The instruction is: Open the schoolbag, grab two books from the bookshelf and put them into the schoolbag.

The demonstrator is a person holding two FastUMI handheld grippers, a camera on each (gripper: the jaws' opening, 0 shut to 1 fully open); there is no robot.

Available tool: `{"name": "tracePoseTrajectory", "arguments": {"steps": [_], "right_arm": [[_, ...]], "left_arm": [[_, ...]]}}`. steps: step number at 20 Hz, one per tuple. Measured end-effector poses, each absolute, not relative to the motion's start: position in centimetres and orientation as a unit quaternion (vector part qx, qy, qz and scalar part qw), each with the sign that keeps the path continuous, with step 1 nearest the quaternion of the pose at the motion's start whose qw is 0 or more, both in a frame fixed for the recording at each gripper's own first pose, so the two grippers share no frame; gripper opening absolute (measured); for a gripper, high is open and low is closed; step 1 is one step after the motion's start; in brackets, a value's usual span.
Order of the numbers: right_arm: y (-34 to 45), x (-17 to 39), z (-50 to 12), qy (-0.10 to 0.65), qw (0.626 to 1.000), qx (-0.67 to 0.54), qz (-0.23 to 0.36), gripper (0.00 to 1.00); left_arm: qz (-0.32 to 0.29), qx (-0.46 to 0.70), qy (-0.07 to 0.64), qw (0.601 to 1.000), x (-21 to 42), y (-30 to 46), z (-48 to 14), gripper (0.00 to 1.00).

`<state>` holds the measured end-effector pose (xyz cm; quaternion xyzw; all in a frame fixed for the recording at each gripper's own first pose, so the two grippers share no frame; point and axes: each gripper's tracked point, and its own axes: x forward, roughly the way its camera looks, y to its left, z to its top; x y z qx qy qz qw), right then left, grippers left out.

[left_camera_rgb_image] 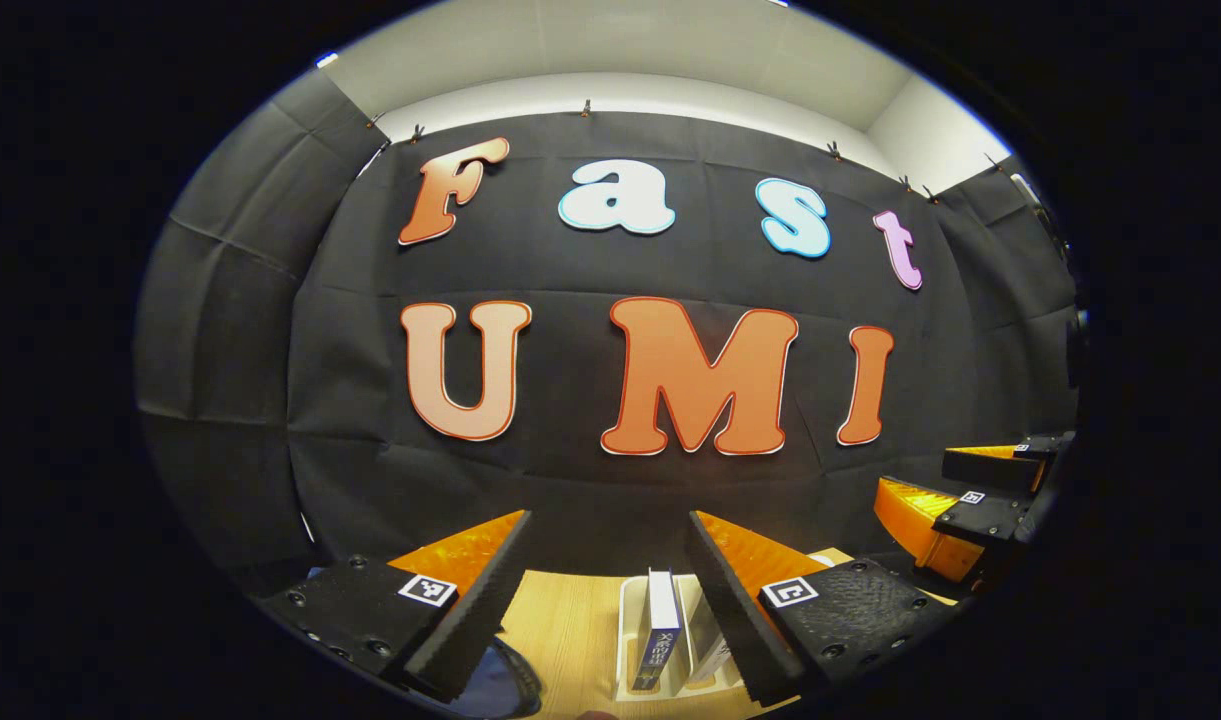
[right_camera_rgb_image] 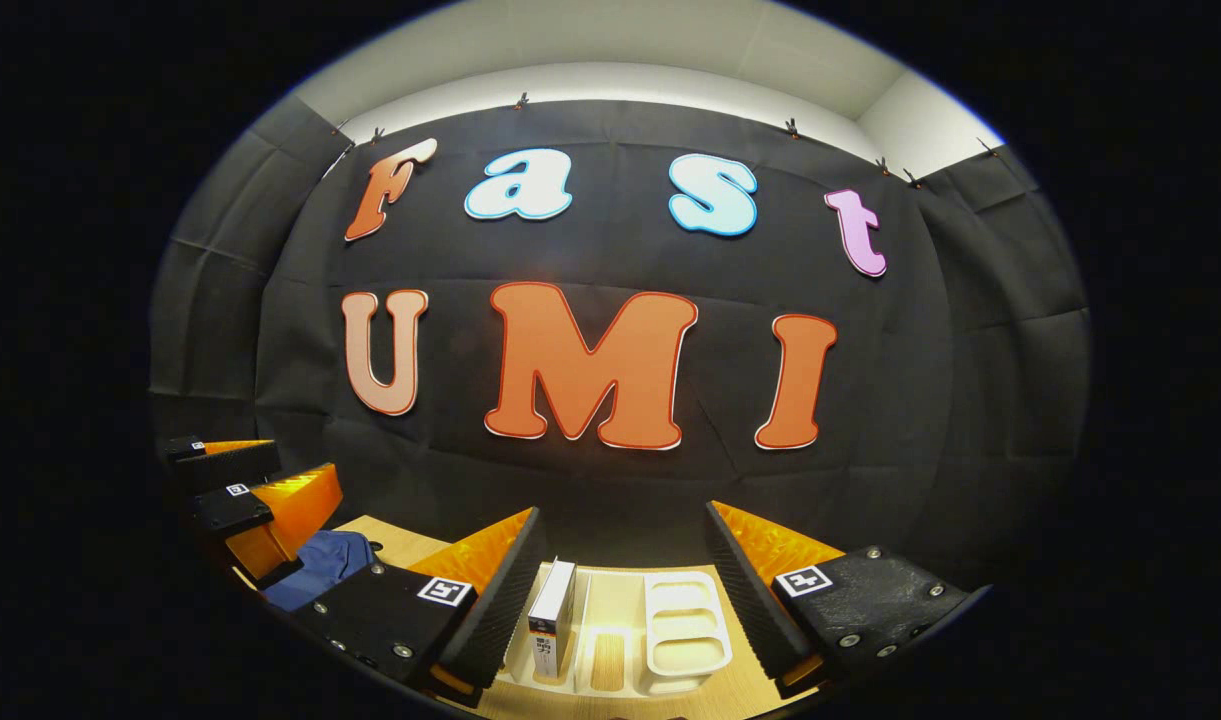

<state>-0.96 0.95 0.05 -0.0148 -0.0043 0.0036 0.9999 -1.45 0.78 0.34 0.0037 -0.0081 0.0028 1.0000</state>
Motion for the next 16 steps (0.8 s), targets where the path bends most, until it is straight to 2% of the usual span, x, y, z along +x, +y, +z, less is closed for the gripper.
{"name": "tracePoseTrajectory", "arguments": {"steps": [16], "right_arm": [[1.0, -0.6, -0.4, 0.001, 1.000, -0.015, 0.002, 0.94]], "left_arm": [[0.012, 0.014, 0.004, 1.000, -0.8, 2.8, -0.7, 0.94]]}}
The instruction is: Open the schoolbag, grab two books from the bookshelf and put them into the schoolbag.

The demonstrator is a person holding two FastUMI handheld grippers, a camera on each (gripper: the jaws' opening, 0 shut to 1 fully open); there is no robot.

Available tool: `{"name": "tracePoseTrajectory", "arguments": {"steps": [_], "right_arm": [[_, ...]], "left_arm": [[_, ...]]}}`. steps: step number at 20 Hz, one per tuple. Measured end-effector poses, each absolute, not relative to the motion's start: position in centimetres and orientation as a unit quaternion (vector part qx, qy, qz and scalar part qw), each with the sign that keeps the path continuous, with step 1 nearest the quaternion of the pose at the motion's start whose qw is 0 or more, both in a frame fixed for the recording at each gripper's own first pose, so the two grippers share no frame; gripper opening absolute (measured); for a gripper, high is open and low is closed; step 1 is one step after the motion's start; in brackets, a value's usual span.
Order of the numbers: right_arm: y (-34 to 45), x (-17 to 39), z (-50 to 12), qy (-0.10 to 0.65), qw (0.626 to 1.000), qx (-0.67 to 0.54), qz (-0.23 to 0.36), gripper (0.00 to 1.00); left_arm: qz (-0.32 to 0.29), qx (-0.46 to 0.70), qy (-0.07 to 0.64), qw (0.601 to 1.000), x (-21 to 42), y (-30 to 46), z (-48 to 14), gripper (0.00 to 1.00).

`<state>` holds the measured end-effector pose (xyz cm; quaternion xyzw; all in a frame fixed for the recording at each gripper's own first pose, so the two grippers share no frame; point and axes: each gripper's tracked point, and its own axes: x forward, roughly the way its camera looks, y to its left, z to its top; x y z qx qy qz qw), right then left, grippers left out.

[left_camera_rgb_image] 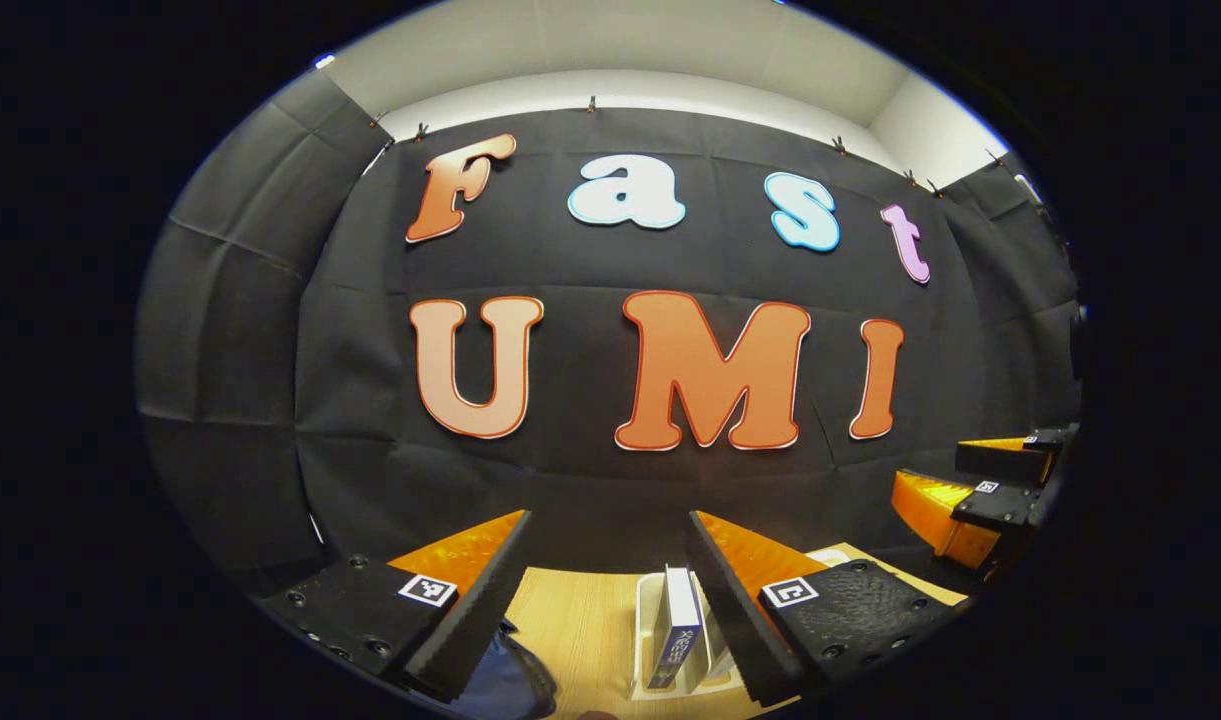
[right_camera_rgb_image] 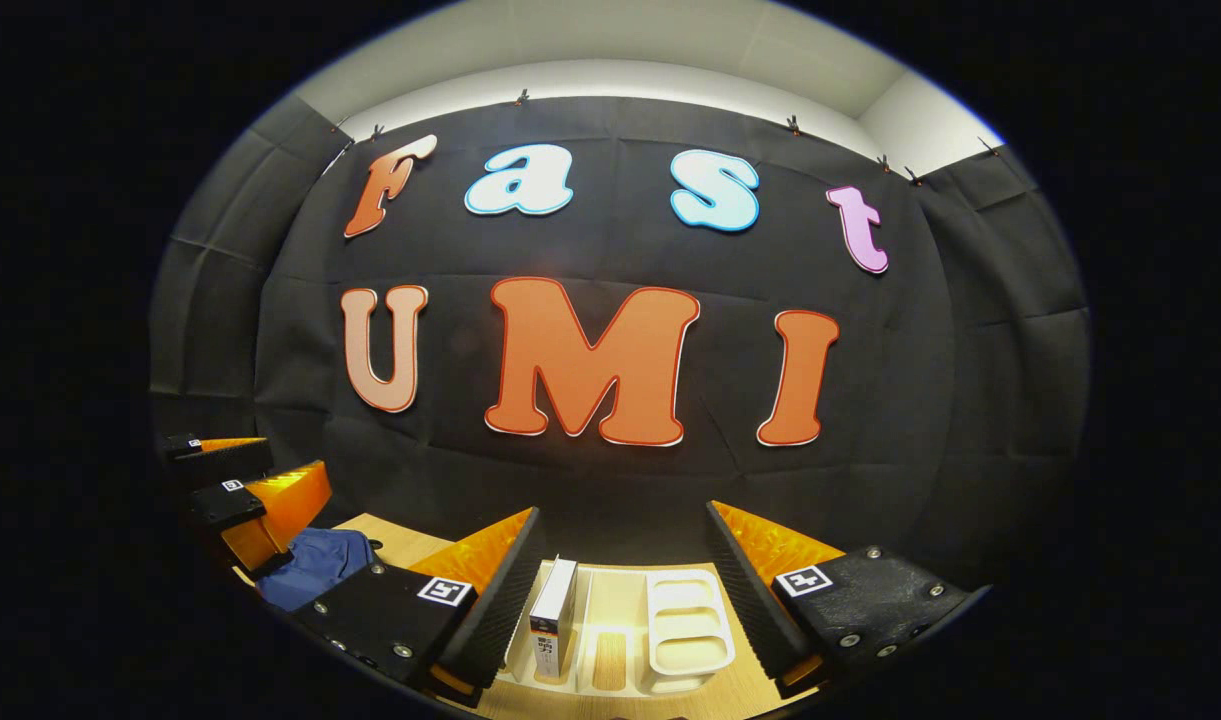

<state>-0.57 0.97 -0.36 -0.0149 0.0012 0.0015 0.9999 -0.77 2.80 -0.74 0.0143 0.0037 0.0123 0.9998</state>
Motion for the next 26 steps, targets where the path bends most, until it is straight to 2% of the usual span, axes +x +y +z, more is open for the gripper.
{"name": "tracePoseTrajectory", "arguments": {"steps": [10, 12, 13, 14, 18, 26], "right_arm": [[-0.9, 0.0, -1.5, 0.014, 0.999, -0.017, -0.023, 0.94], [-1.3, 0.2, -1.8, 0.016, 0.999, -0.018, -0.026, 0.94], [-1.6, 0.3, -1.8, 0.016, 0.999, -0.019, -0.029, 0.94], [-1.7, 0.3, -1.8, 0.016, 0.999, -0.021, -0.031, 0.94], [-2.3, 0.4, -2.0, 0.018, 0.999, -0.024, -0.040, 0.94], [-3.4, 0.1, -2.8, 0.029, 0.997, -0.039, -0.052, 0.94]], "left_arm": [[0.016, 0.099, 0.149, 0.984, -0.6, 7.5, -11.1, 0.95], [0.013, 0.126, 0.204, 0.971, -1.5, 8.4, -14.8, 0.94], [0.009, 0.138, 0.225, 0.965, -1.7, 8.9, -16.7, 0.99], [0.011, 0.152, 0.244, 0.958, -1.9, 9.4, -18.4, 0.99], [0.014, 0.195, 0.300, 0.934, -3.9, 11.1, -23.6, 0.99], [-0.003, 0.364, 0.358, 0.860, -7.8, 14.2, -30.9, 0.98]]}}
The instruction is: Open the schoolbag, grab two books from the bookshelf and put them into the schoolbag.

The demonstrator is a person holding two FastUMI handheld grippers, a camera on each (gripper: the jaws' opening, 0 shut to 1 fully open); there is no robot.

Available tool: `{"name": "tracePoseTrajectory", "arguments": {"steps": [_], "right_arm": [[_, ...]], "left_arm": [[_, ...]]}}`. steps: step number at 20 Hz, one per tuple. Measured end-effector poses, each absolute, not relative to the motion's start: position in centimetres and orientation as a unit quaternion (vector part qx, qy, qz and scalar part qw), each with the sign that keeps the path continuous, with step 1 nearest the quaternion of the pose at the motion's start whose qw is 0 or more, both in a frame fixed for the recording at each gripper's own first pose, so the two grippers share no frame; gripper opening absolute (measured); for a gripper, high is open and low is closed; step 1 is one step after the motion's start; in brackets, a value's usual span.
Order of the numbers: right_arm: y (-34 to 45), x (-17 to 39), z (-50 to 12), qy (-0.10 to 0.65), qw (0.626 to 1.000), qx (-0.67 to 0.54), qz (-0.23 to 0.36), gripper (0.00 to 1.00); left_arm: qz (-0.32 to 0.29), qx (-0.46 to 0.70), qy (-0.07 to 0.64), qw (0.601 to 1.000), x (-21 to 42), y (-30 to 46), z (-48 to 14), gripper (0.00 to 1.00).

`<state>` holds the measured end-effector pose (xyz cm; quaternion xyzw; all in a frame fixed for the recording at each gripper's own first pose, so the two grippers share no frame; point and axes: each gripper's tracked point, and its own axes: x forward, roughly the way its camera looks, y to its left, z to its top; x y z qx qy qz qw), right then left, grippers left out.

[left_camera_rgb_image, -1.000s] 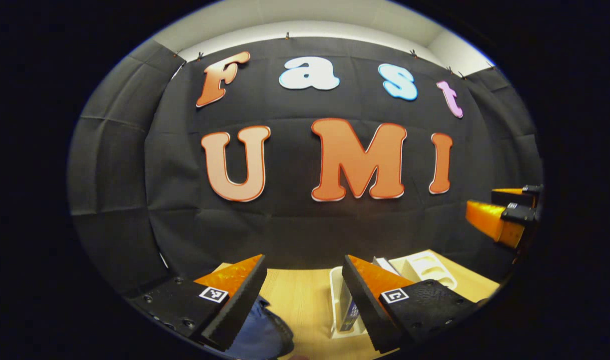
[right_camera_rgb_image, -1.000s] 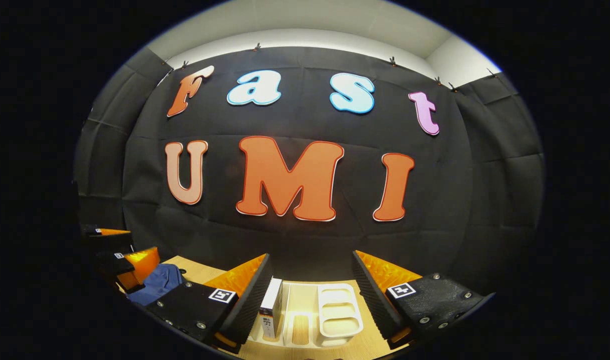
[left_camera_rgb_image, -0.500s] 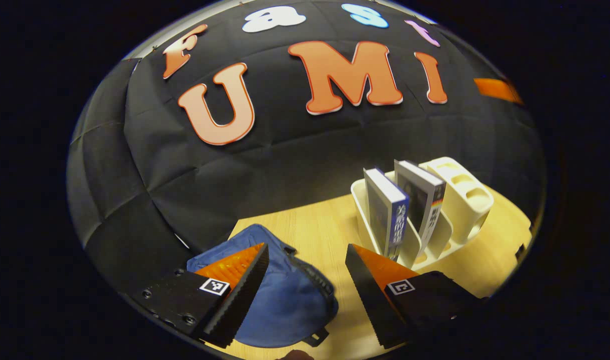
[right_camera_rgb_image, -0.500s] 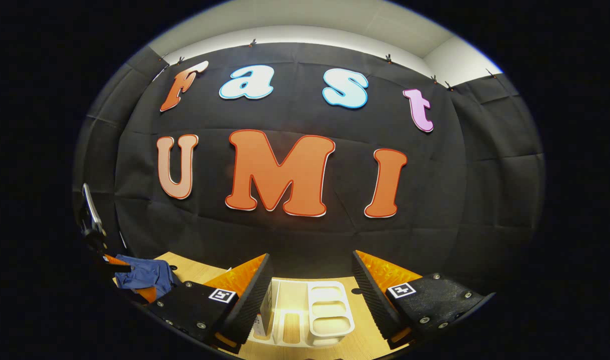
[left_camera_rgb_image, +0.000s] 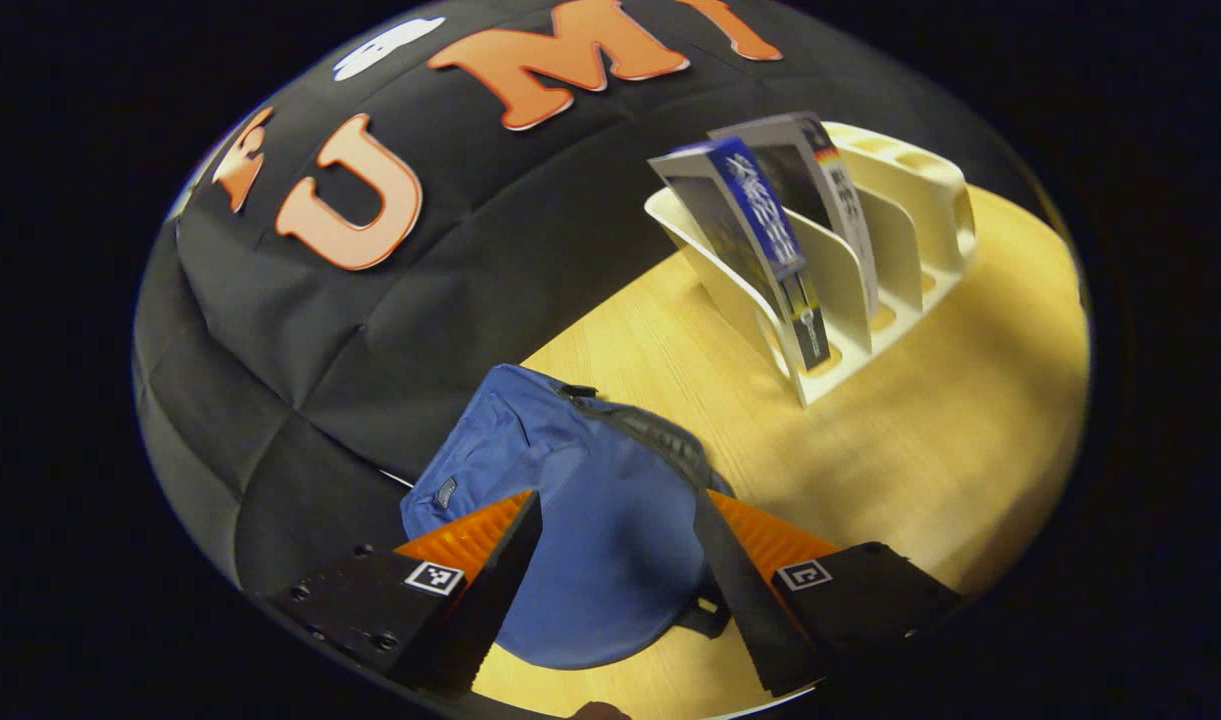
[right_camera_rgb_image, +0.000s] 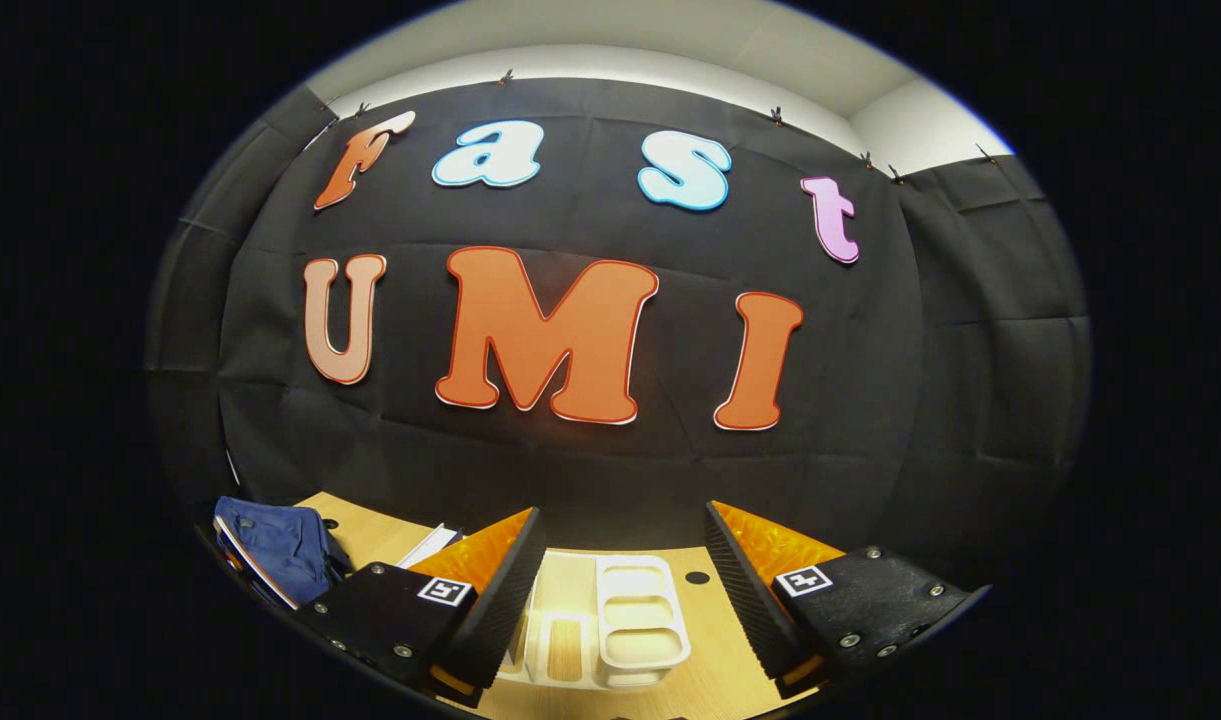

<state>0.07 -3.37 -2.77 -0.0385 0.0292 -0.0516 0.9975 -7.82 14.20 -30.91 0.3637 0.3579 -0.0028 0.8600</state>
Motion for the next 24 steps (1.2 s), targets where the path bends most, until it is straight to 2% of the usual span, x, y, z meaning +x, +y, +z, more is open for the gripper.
{"name": "tracePoseTrajectory", "arguments": {"steps": [11, 18, 19, 21, 22, 23, 24], "right_arm": [[-3.1, 0.2, -4.2, 0.045, 0.996, -0.057, -0.054, 0.94], [-2.7, 0.3, -4.5, 0.047, 0.996, -0.058, -0.050, 0.94], [-2.7, 0.3, -4.6, 0.046, 0.996, -0.058, -0.049, 0.94], [-2.7, 0.1, -4.5, 0.045, 0.996, -0.058, -0.050, 0.94], [-2.7, 0.1, -4.7, 0.046, 0.996, -0.058, -0.049, 0.94], [-2.8, 0.1, -4.8, 0.047, 0.996, -0.057, -0.049, 0.94], [-2.7, 0.1, -4.8, 0.047, 0.996, -0.057, -0.049, 0.94]], "left_arm": [[-0.006, 0.488, 0.396, 0.778, -12.0, 17.0, -36.7, 0.97], [0.001, 0.480, 0.413, 0.774, -11.8, 18.1, -38.6, 0.96], [-0.002, 0.474, 0.419, 0.775, -12.1, 18.0, -38.7, 0.94], [-0.015, 0.459, 0.432, 0.777, -12.3, 17.7, -39.5, 0.82], [-0.020, 0.453, 0.439, 0.776, -12.4, 17.5, -39.7, 0.71], [-0.021, 0.447, 0.445, 0.776, -12.4, 17.5, -39.9, 0.73], [-0.027, 0.438, 0.452, 0.777, -12.5, 17.3, -40.2, 0.57]]}}
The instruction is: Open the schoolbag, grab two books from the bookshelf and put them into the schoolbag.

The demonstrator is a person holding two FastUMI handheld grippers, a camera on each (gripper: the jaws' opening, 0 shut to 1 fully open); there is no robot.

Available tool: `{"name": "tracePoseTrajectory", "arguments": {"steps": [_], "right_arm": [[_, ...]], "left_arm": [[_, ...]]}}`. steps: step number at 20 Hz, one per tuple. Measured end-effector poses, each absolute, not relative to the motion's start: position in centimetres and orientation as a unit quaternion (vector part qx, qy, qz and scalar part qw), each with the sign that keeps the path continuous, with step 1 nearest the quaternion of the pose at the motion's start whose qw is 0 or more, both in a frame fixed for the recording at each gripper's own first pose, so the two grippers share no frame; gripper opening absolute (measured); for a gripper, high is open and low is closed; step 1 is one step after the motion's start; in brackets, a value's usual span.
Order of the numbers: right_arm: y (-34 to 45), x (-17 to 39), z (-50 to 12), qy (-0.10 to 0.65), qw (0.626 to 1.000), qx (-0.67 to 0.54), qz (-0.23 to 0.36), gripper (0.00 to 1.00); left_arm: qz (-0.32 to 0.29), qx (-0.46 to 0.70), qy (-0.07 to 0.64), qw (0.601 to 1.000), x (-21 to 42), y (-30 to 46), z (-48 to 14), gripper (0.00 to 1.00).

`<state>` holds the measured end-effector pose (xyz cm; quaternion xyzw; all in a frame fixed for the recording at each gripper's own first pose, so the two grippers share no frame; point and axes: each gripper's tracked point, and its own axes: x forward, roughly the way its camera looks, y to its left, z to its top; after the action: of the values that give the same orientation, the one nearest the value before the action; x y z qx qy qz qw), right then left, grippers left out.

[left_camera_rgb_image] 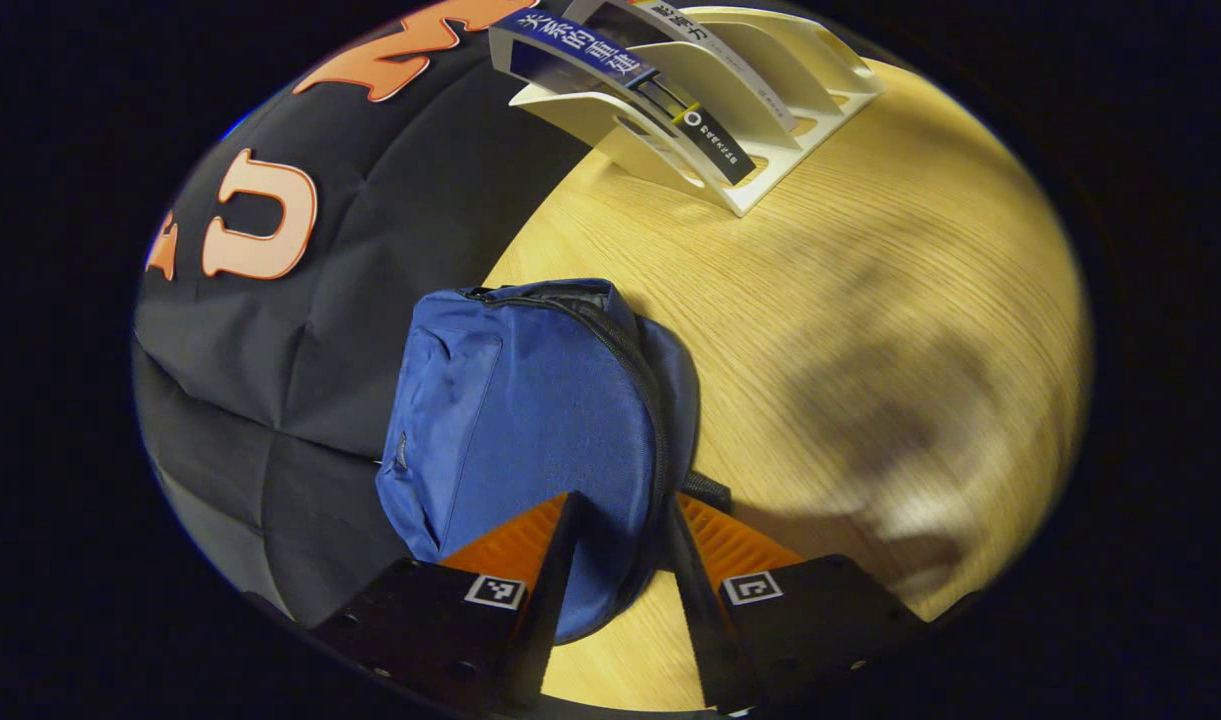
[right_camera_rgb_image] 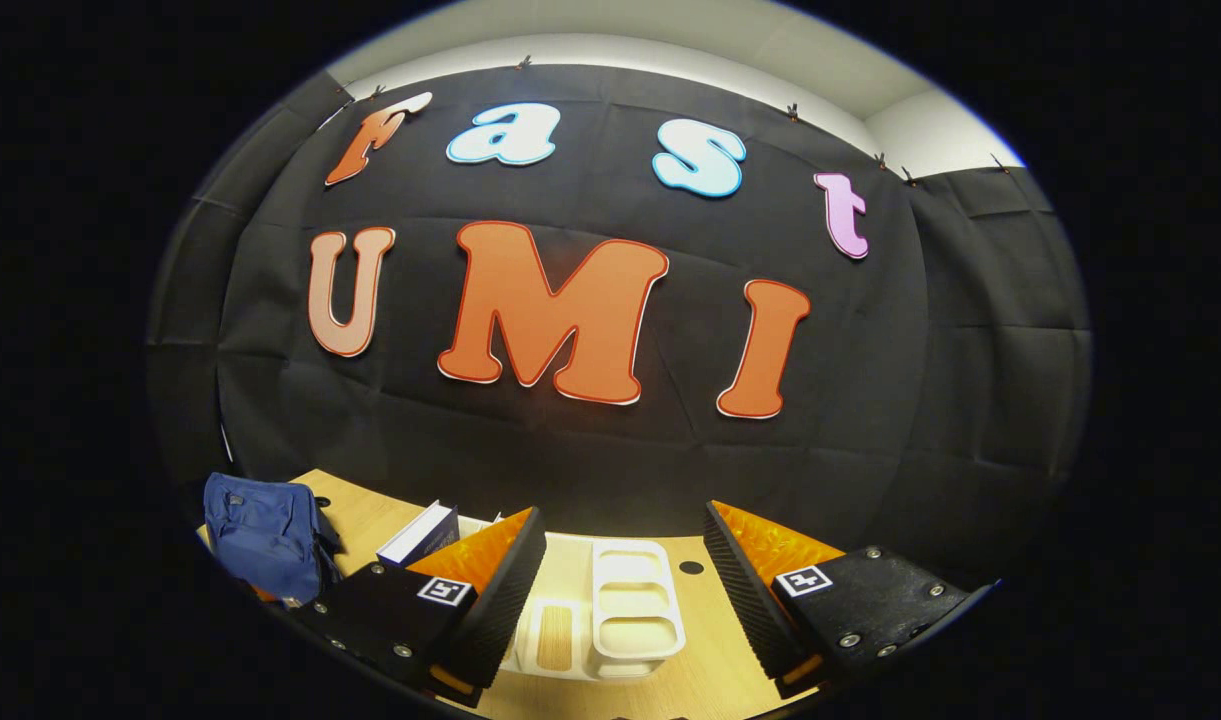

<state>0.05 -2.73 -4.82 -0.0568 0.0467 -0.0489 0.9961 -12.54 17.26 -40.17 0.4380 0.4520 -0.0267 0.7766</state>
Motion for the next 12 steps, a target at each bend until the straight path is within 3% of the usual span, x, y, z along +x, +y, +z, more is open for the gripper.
{"name": "tracePoseTrajectory", "arguments": {"steps": [5, 9, 12], "right_arm": [[-3.0, 0.0, -4.7, 0.045, 0.996, -0.056, -0.051, 0.94], [-3.0, 0.1, -4.8, 0.044, 0.996, -0.056, -0.051, 0.94], [-2.8, 0.1, -4.9, 0.046, 0.996, -0.056, -0.048, 0.94]], "left_arm": [[-0.040, 0.394, 0.481, 0.782, -13.1, 17.0, -40.0, 0.39], [-0.045, 0.374, 0.490, 0.787, -12.8, 17.4, -39.5, 0.09], [-0.050, 0.363, 0.490, 0.791, -12.3, 17.4, -38.9, 0.06]]}}
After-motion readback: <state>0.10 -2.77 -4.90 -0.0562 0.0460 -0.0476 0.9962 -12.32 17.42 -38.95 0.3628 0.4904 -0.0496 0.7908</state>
